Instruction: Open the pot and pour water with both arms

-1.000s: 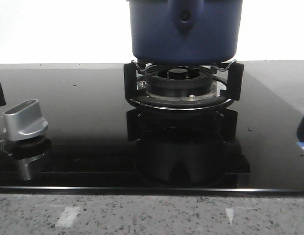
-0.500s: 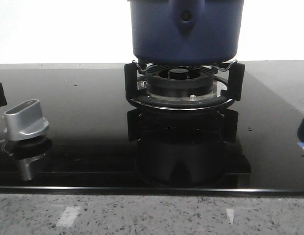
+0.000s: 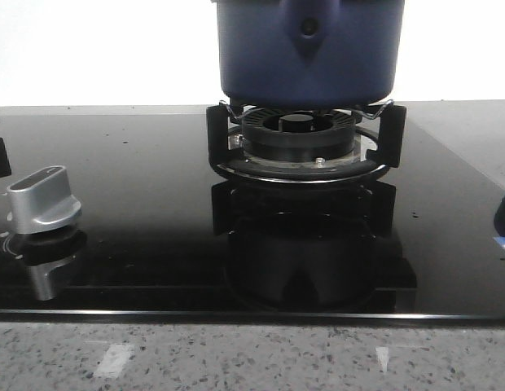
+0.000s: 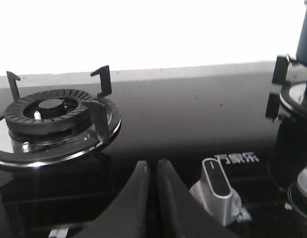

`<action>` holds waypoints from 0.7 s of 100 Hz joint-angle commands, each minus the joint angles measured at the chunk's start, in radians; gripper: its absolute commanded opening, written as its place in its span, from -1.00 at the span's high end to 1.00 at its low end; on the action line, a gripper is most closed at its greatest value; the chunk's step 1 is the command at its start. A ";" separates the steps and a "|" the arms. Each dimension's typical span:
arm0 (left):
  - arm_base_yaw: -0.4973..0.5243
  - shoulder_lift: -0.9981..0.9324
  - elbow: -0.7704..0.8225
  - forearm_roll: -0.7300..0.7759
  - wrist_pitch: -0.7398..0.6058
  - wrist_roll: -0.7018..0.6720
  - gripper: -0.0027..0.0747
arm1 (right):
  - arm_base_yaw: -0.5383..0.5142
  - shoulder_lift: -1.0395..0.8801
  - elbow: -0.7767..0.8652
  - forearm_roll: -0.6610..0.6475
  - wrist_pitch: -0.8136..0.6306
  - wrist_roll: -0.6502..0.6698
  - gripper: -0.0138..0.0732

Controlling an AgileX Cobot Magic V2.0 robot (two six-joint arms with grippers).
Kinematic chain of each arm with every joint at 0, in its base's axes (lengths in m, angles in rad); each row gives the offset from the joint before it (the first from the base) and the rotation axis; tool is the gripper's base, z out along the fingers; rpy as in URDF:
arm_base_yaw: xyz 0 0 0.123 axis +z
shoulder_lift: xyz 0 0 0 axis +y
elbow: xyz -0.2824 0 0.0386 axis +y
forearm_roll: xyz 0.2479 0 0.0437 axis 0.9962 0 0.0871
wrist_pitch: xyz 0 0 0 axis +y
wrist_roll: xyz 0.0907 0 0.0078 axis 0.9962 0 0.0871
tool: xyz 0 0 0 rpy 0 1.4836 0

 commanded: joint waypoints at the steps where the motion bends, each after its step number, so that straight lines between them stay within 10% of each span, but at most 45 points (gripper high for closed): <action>1: 0.003 0.004 0.036 -0.020 -0.206 -0.036 0.98 | 0.003 0.013 -0.022 -0.002 -0.074 -0.006 0.84; 70: 0.003 -0.094 0.093 -0.024 0.141 -0.063 0.98 | 0.003 0.013 -0.022 -0.002 -0.074 -0.006 0.84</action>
